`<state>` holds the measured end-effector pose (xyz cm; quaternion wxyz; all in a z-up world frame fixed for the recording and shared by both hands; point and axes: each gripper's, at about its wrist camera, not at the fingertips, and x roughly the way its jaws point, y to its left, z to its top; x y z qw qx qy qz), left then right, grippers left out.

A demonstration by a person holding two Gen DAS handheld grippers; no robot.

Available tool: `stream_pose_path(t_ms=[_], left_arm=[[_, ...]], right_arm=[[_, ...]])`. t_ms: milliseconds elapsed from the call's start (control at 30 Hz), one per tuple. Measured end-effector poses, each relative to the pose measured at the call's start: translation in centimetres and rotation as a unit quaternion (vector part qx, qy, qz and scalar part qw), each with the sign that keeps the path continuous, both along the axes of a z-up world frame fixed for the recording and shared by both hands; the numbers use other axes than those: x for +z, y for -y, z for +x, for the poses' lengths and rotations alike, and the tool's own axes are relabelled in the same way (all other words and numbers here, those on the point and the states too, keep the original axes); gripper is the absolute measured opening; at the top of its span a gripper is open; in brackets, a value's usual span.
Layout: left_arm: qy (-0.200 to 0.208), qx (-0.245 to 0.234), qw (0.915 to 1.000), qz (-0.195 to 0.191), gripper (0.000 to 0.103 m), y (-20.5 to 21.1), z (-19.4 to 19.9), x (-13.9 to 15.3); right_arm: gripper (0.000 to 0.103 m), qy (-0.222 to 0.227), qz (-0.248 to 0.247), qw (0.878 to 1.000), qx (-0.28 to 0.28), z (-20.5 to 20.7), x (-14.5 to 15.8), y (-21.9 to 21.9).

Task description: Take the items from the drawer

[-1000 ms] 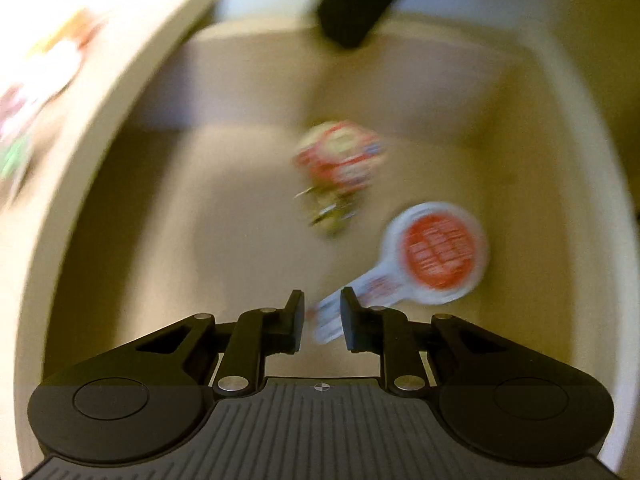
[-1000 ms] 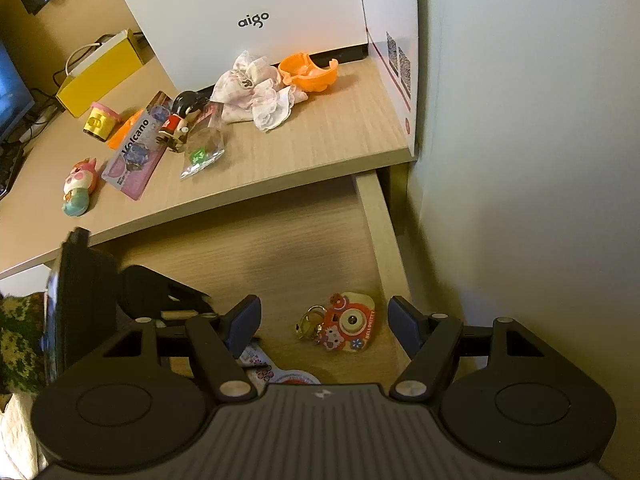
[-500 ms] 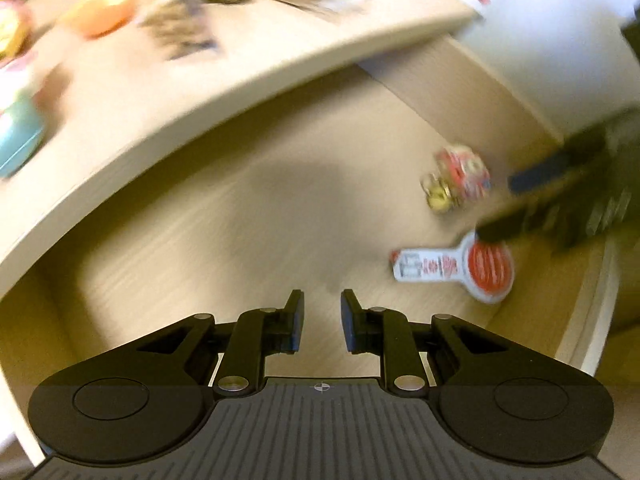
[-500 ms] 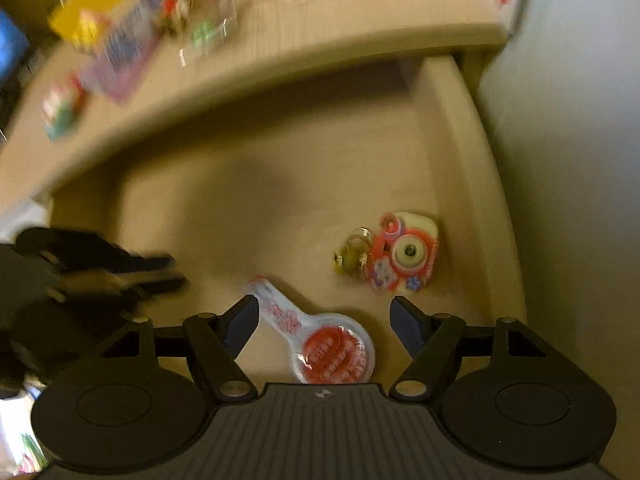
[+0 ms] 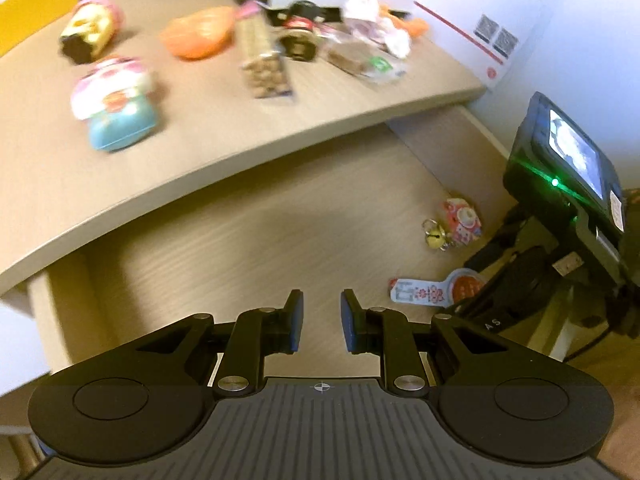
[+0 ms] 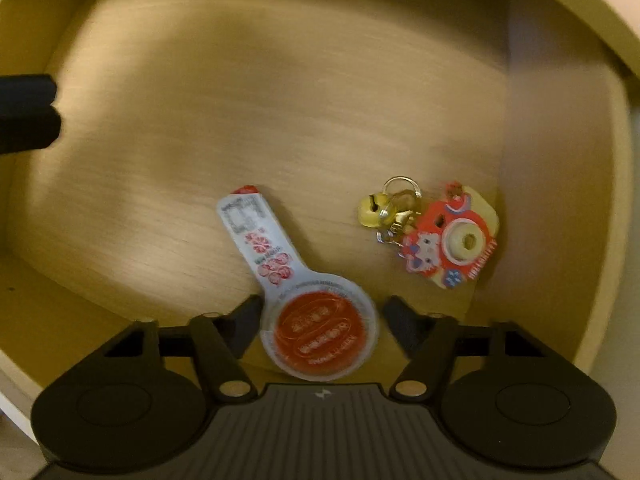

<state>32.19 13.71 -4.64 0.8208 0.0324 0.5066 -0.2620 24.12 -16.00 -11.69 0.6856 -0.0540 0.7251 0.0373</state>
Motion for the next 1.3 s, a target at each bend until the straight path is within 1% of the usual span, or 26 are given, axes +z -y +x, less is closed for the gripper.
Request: stream_pose_path(t_ms=[67, 167, 233, 300, 333, 367, 400, 433, 467, 533, 600, 667, 733, 867, 900, 933, 967, 1000, 1033, 1067, 1100, 1133, 1167, 1200, 1267, 1300], left_arm=[[-0.002, 0.015, 0.9999, -0.003, 0.022, -1.2, -0.1, -0.1], [-0.007, 0.037, 0.9993, 0.0, 0.022, -2.6, -0.2, -0.4], [-0.012, 0.047, 0.9988, 0.004, 0.022, -3.2, -0.1, -0.6], [-0.013, 0.054, 0.9984, 0.011, 0.022, -3.7, -0.1, -0.7], [-0.013, 0.057, 0.9982, 0.012, 0.022, -3.8, -0.1, -0.8], [-0.013, 0.06, 0.9981, 0.009, 0.022, -3.9, -0.1, -0.8], [-0.013, 0.06, 0.9981, 0.005, 0.022, -3.9, -0.1, -0.8], [-0.014, 0.059, 0.9982, 0.0, 0.022, -4.2, 0.0, -0.6], [-0.013, 0.056, 0.9983, -0.004, 0.022, -4.1, -0.1, -0.6], [-0.012, 0.046, 0.9988, -0.014, 0.022, -3.7, -0.2, -0.8], [-0.014, 0.036, 0.9991, -0.019, 0.022, -3.3, -0.2, -1.1], [-0.018, 0.031, 0.9992, -0.017, 0.022, -2.9, -0.1, -1.5], [-0.019, 0.028, 0.9993, -0.014, 0.022, -2.7, -0.2, -1.5], [-0.004, 0.014, 0.9998, -0.012, 0.022, -2.6, -0.4, -1.1], [0.003, 0.007, 0.9999, -0.008, 0.022, -2.4, -0.4, -1.1], [0.01, 0.0, 1.0, 0.001, 0.022, -2.4, -0.5, -1.2], [0.018, -0.014, 0.9996, 0.016, 0.022, -2.1, -0.5, -1.2], [0.023, -0.028, 0.9989, 0.031, 0.022, -1.8, -0.4, -1.4], [0.029, -0.044, 0.9976, 0.045, 0.022, -1.4, -0.4, -1.7], [0.035, -0.067, 0.9951, 0.064, 0.022, -0.9, -0.3, -1.9], [0.041, -0.086, 0.9922, 0.08, 0.022, -0.4, -0.3, -2.2], [0.047, -0.11, 0.9878, 0.099, 0.023, 0.2, -0.3, -2.5], [0.053, -0.127, 0.9839, 0.114, 0.023, 0.7, -0.4, -2.8], [0.062, -0.148, 0.9783, 0.131, 0.023, 1.3, -0.4, -3.1], [0.082, -0.187, 0.965, 0.165, 0.025, 2.1, -0.7, -3.7], [0.096, -0.209, 0.9556, 0.184, 0.025, 2.7, -0.8, -4.2]], right_arm=[[0.061, 0.005, 0.012, 1.0, 0.006, 0.5, 0.0, -0.6], [0.061, 0.033, 0.046, 0.998, 0.004, 1.6, 0.3, -2.1], [0.061, 0.069, 0.104, 0.992, -0.011, 2.7, 0.9, -2.9], [0.062, 0.08, 0.164, 0.982, -0.038, 3.8, 1.9, -3.0], [0.063, 0.088, 0.183, 0.978, -0.042, 4.1, 2.7, -2.7], [0.065, 0.103, 0.188, 0.976, -0.035, 4.0, 3.7, -2.4], [0.072, 0.123, 0.177, 0.976, -0.02, 3.8, 4.8, -1.8], [0.075, 0.138, 0.159, 0.978, -0.011, 3.5, 5.6, -1.1], [0.075, 0.146, 0.136, 0.98, -0.006, 3.2, 6.2, -0.1], [0.075, 0.135, 0.098, 0.986, -0.017, 3.0, 6.2, 1.9], [0.075, 0.121, 0.07, 0.99, -0.037, 2.7, 5.1, 3.8], [0.074, 0.119, 0.037, 0.991, -0.055, 2.6, 3.8, 4.7], [0.067, 0.119, 0.007, 0.992, -0.044, 1.8, 2.5, 4.0], [0.063, 0.105, -0.07, 0.992, 0.005, 2.6, -0.5, 0.5], [0.057, 0.102, -0.076, 0.992, 0.007, 2.6, -1.2, 0.4], [0.054, 0.095, -0.073, 0.993, -0.002, 2.8, -1.8, 0.4], [0.056, 0.09, -0.063, 0.994, -0.019, 2.9, -2.3, 0.4], [0.056, 0.099, -0.057, 0.993, -0.034, 2.9, -2.4, 0.3], [0.056, 0.108, -0.041, 0.992, -0.044, 2.9, -2.3, 0.0], [0.056, 0.117, -0.011, 0.992, -0.05, 2.8, -2.0, -0.3], [0.054, 0.122, 0.026, 0.991, -0.056, 2.7, -1.8, -0.6], [0.05, 0.125, 0.071, 0.987, -0.065, 2.6, -1.7, -0.7], [0.05, 0.127, 0.109, 0.983, -0.074, 2.4, -1.5, -0.8], [0.05, 0.137, 0.131, 0.979, -0.08, 2.1, -1.2, -0.9], [0.05, 0.167, 0.134, 0.973, -0.089, 1.0, -0.2, -1.1], [0.051, 0.179, 0.131, 0.97, -0.094, 0.3, 0.3, -0.9]])
